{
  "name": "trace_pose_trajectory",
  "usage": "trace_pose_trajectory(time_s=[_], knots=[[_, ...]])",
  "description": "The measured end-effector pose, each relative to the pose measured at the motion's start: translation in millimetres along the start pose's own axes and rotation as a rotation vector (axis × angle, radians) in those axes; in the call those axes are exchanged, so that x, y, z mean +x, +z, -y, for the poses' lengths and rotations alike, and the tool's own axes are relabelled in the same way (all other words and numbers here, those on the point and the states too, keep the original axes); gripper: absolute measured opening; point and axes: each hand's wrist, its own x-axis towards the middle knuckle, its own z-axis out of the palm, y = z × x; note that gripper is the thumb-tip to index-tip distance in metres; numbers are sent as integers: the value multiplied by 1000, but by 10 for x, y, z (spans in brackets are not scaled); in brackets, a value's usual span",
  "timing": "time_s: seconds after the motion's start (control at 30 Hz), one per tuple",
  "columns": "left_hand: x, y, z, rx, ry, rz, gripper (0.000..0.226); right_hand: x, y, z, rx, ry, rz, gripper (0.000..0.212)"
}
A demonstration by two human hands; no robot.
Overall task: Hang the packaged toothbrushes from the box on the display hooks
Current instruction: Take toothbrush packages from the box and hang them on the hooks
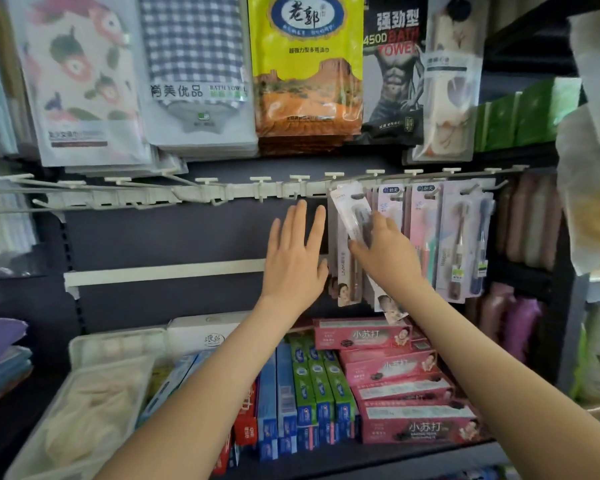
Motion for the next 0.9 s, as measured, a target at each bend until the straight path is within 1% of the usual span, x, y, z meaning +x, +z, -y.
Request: trace_pose_trajectory(time_s=[0.07,0.17,0.27,0.4,0.57,0.7,0.8,0.9], knots=[[109,-6,17,55,-1,-19,89,58,6,53,-33,17,-10,48],[206,-20,24,148,-41,-25,89,91,66,137,-15,45,-24,44],[216,-8,33,216,-51,-40,91,93,127,191,4,69,-43,46],[220,-15,52,203,-31,-72,88,62,205,142,-25,67,-28,50],[252,-23,111,186,-39,-19,88,130,222,114,-15,78,-32,46],[255,-6,125,187,-39,-10,89,171,263,156,-46,83,-28,44],[256,-2,140,199,-35,-7,89,224,269,96,-32,123,-17,41],[246,18,145,200,-34,-12,89,282,255,34,-44,144,-9,42]])
